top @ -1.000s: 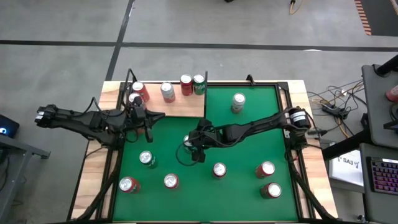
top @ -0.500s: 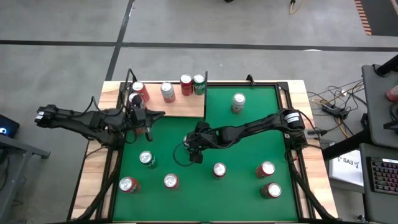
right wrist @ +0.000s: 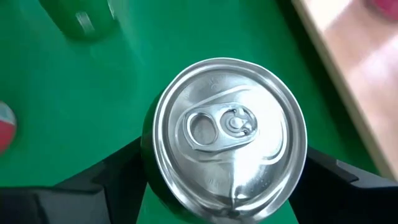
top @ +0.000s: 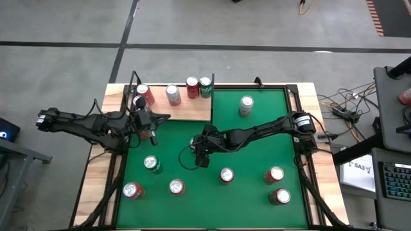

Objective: Place canned beverage on shelf
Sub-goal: Put the green soda can on the shelf aligned with the other green soda can

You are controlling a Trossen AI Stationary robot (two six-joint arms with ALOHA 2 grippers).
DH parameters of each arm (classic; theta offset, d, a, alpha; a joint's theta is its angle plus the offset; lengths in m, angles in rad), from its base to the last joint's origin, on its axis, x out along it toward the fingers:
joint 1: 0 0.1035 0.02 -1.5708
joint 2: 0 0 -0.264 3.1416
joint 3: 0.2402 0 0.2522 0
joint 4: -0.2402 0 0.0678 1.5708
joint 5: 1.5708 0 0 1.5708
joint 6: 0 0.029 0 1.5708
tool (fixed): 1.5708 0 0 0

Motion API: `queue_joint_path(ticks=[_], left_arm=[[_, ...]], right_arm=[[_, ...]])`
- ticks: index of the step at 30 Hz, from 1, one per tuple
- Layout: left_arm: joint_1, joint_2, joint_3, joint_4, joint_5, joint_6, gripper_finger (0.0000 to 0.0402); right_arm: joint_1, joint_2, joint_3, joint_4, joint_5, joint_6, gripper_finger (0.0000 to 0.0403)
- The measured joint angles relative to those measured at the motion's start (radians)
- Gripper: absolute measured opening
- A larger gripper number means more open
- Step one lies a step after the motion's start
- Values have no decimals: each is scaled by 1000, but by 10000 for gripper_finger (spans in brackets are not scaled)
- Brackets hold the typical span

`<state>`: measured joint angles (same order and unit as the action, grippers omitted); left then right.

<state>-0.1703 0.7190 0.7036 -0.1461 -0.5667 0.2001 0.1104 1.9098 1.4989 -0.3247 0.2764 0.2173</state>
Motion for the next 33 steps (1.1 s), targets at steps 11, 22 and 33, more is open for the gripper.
queue_joint_path(ticks=[11,22,33], left_arm=[[0,-38,4,13,-1,81,0],[0,-169,5,-98,-89,72,0],[0,-236,-3,-126,-89,61,0]], right_arm=[[-36,-13,237,-88,4,-6,292],[-142,-11,378,-153,12,86,292],[-227,-9,306,-178,12,126,293]])
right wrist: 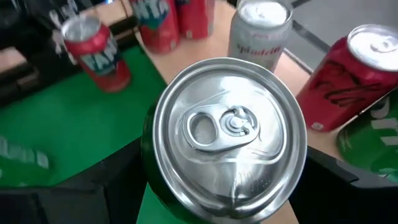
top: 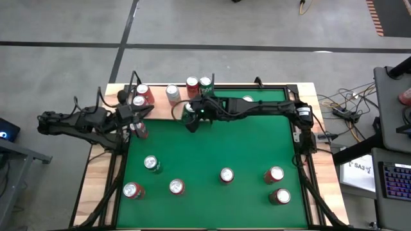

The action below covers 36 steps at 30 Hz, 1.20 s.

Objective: Place canned beverage on shelf
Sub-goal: Put the green soda can on the shelf aligned with the other green soda can

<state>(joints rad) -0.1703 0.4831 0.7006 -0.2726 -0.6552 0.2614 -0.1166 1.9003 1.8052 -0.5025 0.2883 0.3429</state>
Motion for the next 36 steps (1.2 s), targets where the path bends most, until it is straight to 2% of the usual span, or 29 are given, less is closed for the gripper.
queue_joint_path(ticks=[10,19,30,36], left_arm=[[0,12,-1,0,2,0,0],[0,13,-1,1,2,0,0],[0,16,-2,2,2,10,0],[0,19,-2,3,2,18,0]], right_arm=[[-6,0,-63,3,81,-84,294],[-6,0,-82,9,105,-136,294],[-11,7,-91,118,70,-141,295],[-11,73,-40,112,47,-160,295]])
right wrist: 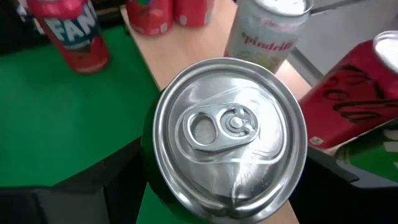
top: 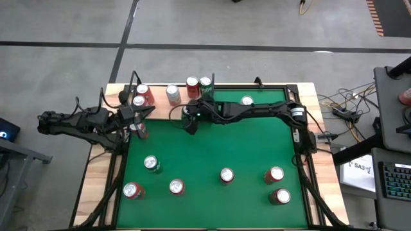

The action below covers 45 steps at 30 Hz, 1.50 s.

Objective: Place canned beverage on shelf
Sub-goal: Put the green soda can on the shelf aligned with the other green soda can

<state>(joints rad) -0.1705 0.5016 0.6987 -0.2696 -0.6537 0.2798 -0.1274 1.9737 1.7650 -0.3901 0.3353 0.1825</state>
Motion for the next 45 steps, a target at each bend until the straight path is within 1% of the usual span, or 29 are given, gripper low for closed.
queue_joint_path(ticks=[6,18,37,45], left_arm=[[0,1,0,0,0,0,0],[0,1,0,-2,-1,-1,0],[0,1,0,-4,-1,-4,0],[0,1,0,-10,-1,-4,0]], right_arm=[[-18,17,45,-27,8,-8,295],[-42,18,46,-163,6,-32,295],[-57,23,38,-147,17,-40,295],[-60,34,37,-143,38,-44,313]])
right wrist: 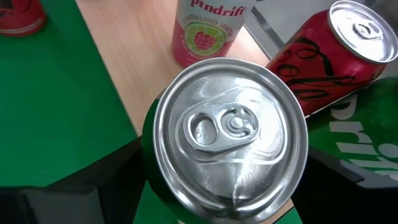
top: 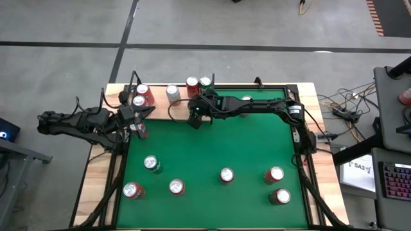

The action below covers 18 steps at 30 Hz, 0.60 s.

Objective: Place canned beverage on shelf
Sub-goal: Put the green soda can on the shelf aligned with the other green soda can

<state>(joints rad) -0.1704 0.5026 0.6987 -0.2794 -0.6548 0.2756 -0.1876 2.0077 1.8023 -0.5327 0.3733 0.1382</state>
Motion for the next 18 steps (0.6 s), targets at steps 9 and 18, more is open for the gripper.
queue_joint_path(ticks=[9,18], left_arm=[[0,0,0,0,0,0,0],[0,0,0,1,0,1,0]], right_arm=[[0,3,3,-1,3,-1,313],[-2,3,39,90,-2,-29,310]])
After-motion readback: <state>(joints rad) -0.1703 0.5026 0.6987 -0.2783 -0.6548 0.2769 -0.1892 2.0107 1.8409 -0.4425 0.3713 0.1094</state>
